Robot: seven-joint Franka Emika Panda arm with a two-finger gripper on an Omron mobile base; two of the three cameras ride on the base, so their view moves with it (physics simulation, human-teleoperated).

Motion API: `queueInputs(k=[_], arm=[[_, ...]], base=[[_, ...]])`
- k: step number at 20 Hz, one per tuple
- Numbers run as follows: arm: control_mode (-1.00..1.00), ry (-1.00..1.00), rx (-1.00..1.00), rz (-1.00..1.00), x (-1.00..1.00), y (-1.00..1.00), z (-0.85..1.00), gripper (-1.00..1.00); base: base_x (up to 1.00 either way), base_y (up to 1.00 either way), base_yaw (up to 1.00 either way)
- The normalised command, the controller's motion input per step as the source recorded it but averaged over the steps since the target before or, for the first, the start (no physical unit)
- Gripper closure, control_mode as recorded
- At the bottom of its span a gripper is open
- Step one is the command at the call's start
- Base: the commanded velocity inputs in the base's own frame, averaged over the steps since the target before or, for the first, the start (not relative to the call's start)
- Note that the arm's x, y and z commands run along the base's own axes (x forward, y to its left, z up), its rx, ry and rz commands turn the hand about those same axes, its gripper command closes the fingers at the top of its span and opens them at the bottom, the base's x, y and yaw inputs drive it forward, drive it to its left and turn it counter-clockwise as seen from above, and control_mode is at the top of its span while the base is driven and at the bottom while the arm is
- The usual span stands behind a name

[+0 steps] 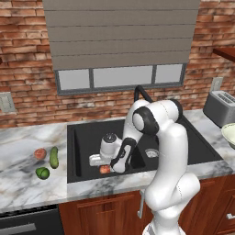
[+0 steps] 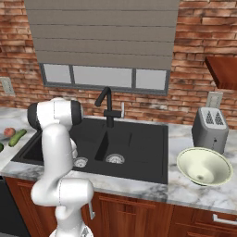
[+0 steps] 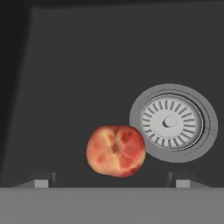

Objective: There is a mixed pile of frozen fruits and vegetables on the counter. Locate all the frozen vegetables and place the items in a bowl on the counter. Take all the frozen fruits and defrost them in a running sink.

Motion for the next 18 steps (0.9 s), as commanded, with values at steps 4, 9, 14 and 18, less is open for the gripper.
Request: queueInputs(k=[4, 9, 14, 18], arm=[[-1.0, 0.0, 0.0, 0.0, 0.0, 0.0, 0.01, -1.0], [-1.0, 0.0, 0.0, 0.0, 0.0, 0.0, 0.08, -1.0], [-1.0, 0.0, 0.0, 0.0, 0.0, 0.0, 0.13, -1.0], [-1.0, 0.0, 0.0, 0.0, 0.0, 0.0, 0.13, -1.0]], base=[[0.0, 0.0, 0.0], [0.0, 0.0, 0.0], [0.0, 0.0, 0.0], [0.0, 0.0, 0.0]])
